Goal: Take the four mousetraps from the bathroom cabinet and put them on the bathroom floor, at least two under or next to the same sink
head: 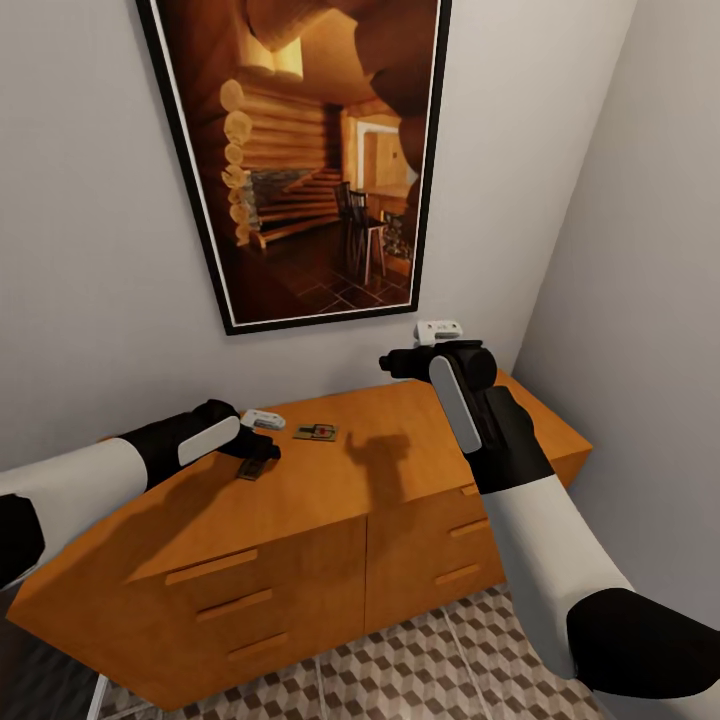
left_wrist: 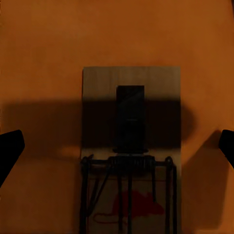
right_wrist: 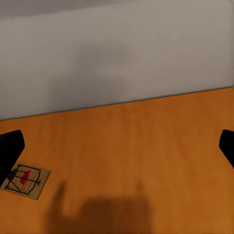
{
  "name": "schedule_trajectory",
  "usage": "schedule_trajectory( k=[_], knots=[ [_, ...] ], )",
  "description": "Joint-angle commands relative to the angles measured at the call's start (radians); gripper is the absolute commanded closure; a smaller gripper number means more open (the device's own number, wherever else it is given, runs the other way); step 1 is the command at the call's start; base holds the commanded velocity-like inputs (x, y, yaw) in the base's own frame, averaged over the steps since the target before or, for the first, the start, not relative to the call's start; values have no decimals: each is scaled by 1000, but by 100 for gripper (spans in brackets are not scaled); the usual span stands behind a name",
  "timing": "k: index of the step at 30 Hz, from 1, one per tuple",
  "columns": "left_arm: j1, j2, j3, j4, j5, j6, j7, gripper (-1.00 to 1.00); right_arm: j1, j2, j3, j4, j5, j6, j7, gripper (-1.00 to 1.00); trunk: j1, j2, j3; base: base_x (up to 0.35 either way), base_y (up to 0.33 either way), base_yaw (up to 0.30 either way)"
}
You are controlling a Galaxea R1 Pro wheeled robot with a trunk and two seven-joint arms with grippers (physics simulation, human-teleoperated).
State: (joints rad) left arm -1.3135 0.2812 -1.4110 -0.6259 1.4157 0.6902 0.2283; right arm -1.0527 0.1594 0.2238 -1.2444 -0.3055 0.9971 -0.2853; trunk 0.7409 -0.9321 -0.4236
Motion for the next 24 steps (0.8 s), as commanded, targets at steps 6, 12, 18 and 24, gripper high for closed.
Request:
schedule_trajectory(
  k=[6, 12, 18, 24],
  knots=[
    [5, 0, -7, 6, -19, 3, 0, -100, 0, 0, 0, 0, 0, 0, 0, -100, 0, 0, 0, 0, 0, 0],
    [5, 1, -9, 8, -20, 3, 0, 100, 0, 0, 0, 0, 0, 0, 0, -100, 0, 0, 0, 0, 0, 0],
    [5, 2, -9, 9, -19, 3, 0, 100, 0, 0, 0, 0, 0, 0, 0, -100, 0, 0, 0, 0, 0, 0],
    [5, 1, -9, 9, -20, 3, 0, 100, 0, 0, 0, 0, 0, 0, 0, -100, 0, 0, 0, 0, 0, 0]
  ],
)
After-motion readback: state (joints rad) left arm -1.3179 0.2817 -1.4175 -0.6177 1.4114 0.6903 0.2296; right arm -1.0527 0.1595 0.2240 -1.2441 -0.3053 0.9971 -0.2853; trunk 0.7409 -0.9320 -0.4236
